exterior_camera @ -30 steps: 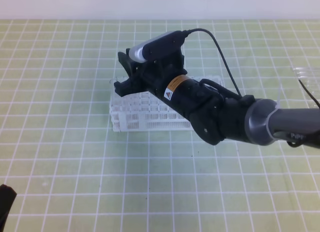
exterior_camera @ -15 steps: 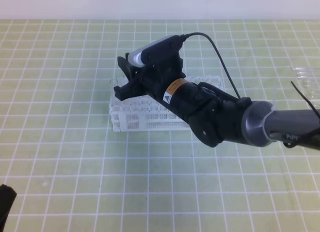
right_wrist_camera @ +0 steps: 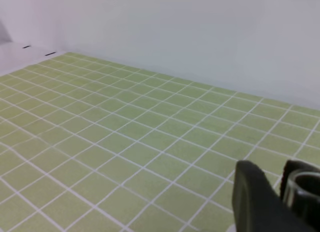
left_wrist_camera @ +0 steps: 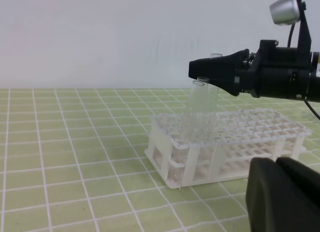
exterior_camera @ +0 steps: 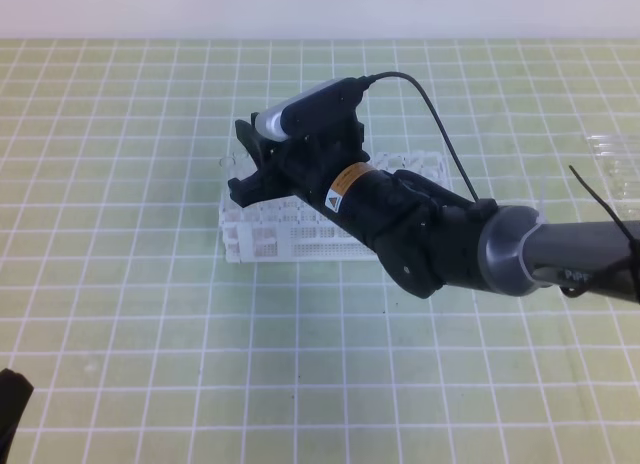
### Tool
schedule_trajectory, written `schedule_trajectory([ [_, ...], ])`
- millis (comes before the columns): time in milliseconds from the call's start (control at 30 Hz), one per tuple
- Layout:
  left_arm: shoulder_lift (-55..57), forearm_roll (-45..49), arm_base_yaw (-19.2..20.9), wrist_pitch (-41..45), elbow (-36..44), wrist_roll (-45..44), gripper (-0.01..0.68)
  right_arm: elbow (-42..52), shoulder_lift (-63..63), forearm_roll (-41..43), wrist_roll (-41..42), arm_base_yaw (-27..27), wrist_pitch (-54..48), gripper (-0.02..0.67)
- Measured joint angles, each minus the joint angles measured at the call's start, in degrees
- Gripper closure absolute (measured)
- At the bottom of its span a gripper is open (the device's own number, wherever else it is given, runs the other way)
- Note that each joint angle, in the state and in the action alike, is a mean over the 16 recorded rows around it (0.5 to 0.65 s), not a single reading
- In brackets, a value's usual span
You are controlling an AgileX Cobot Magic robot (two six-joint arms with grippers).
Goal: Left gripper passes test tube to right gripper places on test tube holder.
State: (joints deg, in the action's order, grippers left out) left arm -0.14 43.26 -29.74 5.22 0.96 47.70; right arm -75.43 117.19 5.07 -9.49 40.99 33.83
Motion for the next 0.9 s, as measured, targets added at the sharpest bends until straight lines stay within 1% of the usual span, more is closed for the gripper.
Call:
schedule_trajectory([
  [167, 0.0, 0.0, 0.0, 0.0, 0.0, 0.0, 0.675, 0.0, 0.0, -0.2, 0.0, 0.0, 0.1, 0.556],
  [300, 0.0, 0.0, 0.0, 0.0, -0.1, 0.0, 0.675, 0.0, 0.0, -0.3, 0.0, 0.0, 0.1, 0.525],
  [433, -0.1, 0.0, 0.0, 0.1, -0.2, 0.0, 0.675, 0.0, 0.0, -0.4, 0.0, 0.0, 0.1, 0.468],
  [733, -0.2, -0.1, 0.0, 0.1, -0.5, 0.0, 0.675, 0.0, 0.0, -0.6, 0.0, 0.0, 0.1, 0.315],
  [900, -0.2, -0.1, 0.0, 0.1, -0.4, 0.0, 0.675, 0.0, -0.2, -0.7, 0.0, 0.0, 0.2, 0.274],
])
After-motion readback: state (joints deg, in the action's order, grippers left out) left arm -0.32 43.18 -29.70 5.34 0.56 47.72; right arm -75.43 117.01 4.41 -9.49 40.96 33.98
